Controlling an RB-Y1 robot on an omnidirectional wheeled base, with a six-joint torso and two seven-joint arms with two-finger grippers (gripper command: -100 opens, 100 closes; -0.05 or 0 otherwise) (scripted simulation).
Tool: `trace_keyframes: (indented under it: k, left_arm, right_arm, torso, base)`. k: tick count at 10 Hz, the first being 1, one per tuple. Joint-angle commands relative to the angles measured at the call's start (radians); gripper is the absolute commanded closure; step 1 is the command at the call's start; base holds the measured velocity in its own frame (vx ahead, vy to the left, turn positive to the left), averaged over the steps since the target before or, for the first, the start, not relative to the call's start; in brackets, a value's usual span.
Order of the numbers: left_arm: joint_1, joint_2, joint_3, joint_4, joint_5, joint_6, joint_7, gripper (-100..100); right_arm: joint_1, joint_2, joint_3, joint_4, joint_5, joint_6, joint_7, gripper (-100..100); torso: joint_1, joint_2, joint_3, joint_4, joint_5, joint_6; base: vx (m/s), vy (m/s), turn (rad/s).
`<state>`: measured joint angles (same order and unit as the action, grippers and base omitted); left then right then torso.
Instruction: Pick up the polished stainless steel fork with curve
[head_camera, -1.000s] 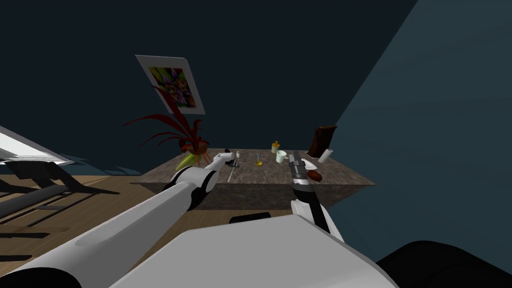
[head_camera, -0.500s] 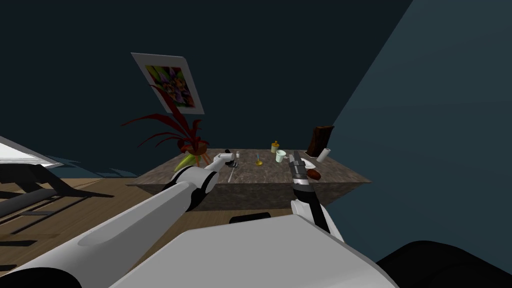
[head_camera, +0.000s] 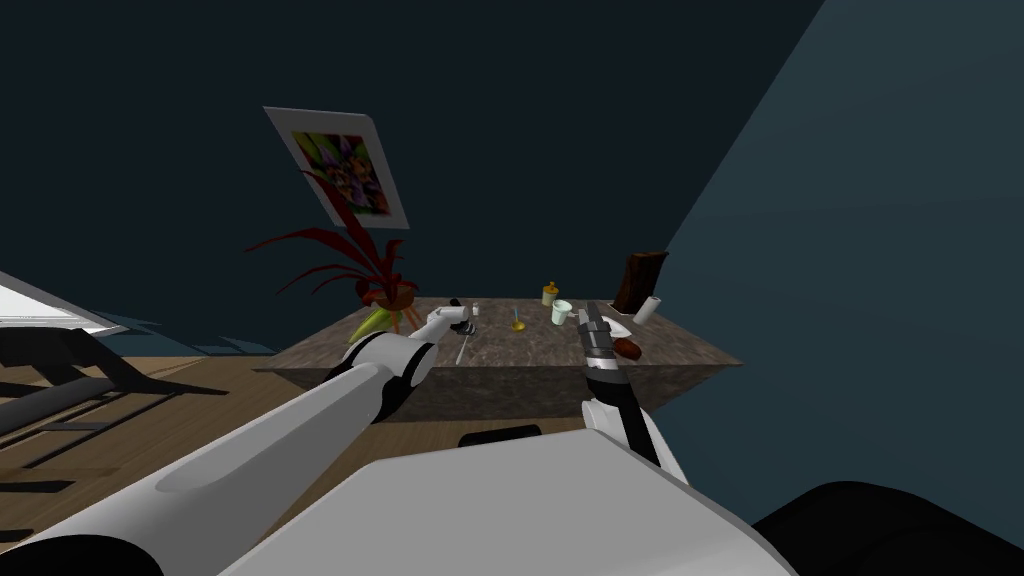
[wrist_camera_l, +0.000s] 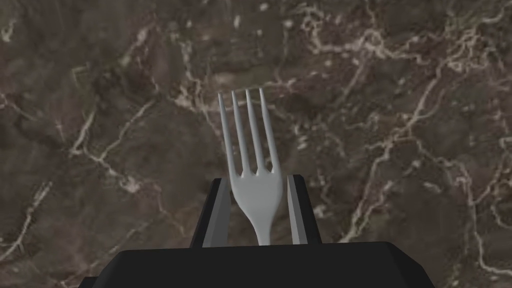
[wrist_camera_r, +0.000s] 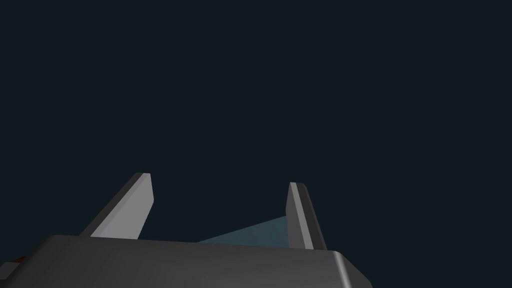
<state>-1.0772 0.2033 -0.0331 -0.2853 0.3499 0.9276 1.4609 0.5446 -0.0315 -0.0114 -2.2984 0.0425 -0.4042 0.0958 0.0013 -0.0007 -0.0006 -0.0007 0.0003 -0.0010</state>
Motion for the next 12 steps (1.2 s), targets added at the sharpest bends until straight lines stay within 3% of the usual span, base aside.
trace_keyframes:
  k: [1,2,4,5,6,7,10,11,12]
  left_arm:
    - [0.007,-0.006,0.050,-0.028,-0.042,0.024,-0.034,100]
    - [0.007,-0.006,0.058,-0.028,-0.042,0.024,-0.034,100]
    - [0.015,-0.013,0.124,-0.062,-0.095,0.054,-0.076,100]
    - [0.015,-0.013,0.132,-0.062,-0.095,0.054,-0.076,100]
    - [0.019,-0.017,0.169,-0.079,-0.122,0.069,-0.098,100]
    - [0.019,-0.017,0.169,-0.079,-0.122,0.069,-0.098,100]
    - [0.031,-0.027,0.267,-0.129,-0.202,0.115,-0.162,100]
    - [0.031,-0.027,0.280,-0.129,-0.202,0.115,-0.162,100]
    - [0.034,-0.031,0.318,-0.146,-0.228,0.130,-0.183,100]
  right_arm:
    - [0.000,0.000,0.000,0.000,0.000,0.000,0.000,0]
    - [0.000,0.000,0.000,0.000,0.000,0.000,0.000,0]
    - [0.000,0.000,0.000,0.000,0.000,0.000,0.000,0]
    - [0.000,0.000,0.000,0.000,0.000,0.000,0.000,0]
    - [0.000,0.000,0.000,0.000,0.000,0.000,0.000,0]
    - [0.000,0.000,0.000,0.000,0.000,0.000,0.000,0]
    - [0.000,0.000,0.000,0.000,0.000,0.000,0.000,0]
    - [0.000,0.000,0.000,0.000,0.000,0.000,0.000,0]
    - [0.000,0.000,0.000,0.000,0.000,0.000,0.000,0]
  torso:
    - [0.000,0.000,0.000,0.000,0.000,0.000]
    - [-0.002,0.000,0.000,0.000,0.000,-0.001]
    - [-0.003,0.000,0.000,0.000,-0.001,0.000]
    - [-0.004,0.000,0.000,0.000,-0.001,0.000]
    - [-0.003,0.000,0.000,0.000,-0.001,0.001]
    - [-0.003,0.000,0.000,0.000,-0.001,0.000]
    - [-0.003,0.000,0.000,0.000,-0.001,0.000]
    - [-0.004,0.000,0.000,0.000,-0.001,-0.001]
    - [-0.004,0.000,0.000,0.000,-0.001,0.000]
  base:
    - [0.005,-0.037,0.119]
    - [0.008,-0.054,0.100]
    - [0.006,-0.059,0.091]
    - [0.006,-0.045,0.039]
    - [0.007,-0.034,0.060]
    - [0.007,-0.027,0.037]
    - [0.007,-0.048,0.100]
    - [0.004,-0.053,0.044]
    - [-0.004,-0.038,0.038]
